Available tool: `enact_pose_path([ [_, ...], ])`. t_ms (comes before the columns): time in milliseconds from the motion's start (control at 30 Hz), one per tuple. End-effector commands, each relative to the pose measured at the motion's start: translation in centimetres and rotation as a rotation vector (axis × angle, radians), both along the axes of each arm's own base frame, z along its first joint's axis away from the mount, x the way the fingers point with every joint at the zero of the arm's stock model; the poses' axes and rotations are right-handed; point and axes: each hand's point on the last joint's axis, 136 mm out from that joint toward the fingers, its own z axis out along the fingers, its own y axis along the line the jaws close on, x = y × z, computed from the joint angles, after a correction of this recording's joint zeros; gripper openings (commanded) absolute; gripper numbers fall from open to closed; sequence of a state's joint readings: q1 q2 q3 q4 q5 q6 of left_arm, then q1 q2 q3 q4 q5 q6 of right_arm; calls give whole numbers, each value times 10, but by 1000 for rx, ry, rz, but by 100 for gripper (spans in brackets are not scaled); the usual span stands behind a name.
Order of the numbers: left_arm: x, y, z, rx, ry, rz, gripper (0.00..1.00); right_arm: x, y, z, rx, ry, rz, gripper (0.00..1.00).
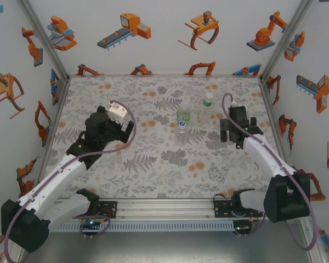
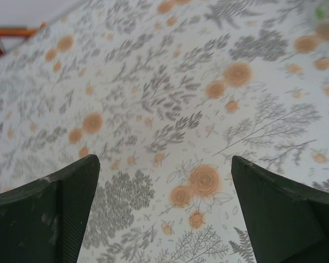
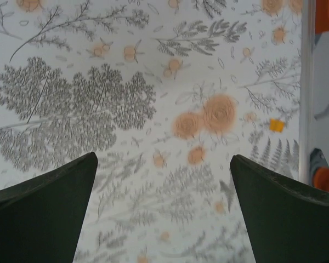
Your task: Screw on the bottle caps
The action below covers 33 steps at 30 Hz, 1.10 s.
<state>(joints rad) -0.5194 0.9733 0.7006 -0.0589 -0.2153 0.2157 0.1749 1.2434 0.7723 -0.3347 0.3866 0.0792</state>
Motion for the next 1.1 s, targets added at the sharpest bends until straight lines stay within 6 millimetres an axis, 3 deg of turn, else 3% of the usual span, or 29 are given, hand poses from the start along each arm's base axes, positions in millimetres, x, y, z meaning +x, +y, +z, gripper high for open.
enact_pose_path([
  [0,17,45,-15,-25,-47,271,97,39,2,18,-9,-307,28,99],
  [167,29,94,-54,-31,-35,441,97,46,-9,-10,-20,-405,-24,99],
  [300,36,113,-70,-87,-47,481,97,51,-9,-5,-9,-499,-6,99],
  [600,58,125,-95,-182,-148,460,97,42,-23,-22,107,-580,-13,99],
  [833,64,133,-119,-224,-113,468,97,42,-26,-29,116,-588,-19,99],
  [900,66,127,-130,-236,-79,421,97,42,-32,-28,105,-595,-52,99],
  [1067,81,133,-135,-287,-11,412,97,42,-37,-29,98,-588,-87,99],
])
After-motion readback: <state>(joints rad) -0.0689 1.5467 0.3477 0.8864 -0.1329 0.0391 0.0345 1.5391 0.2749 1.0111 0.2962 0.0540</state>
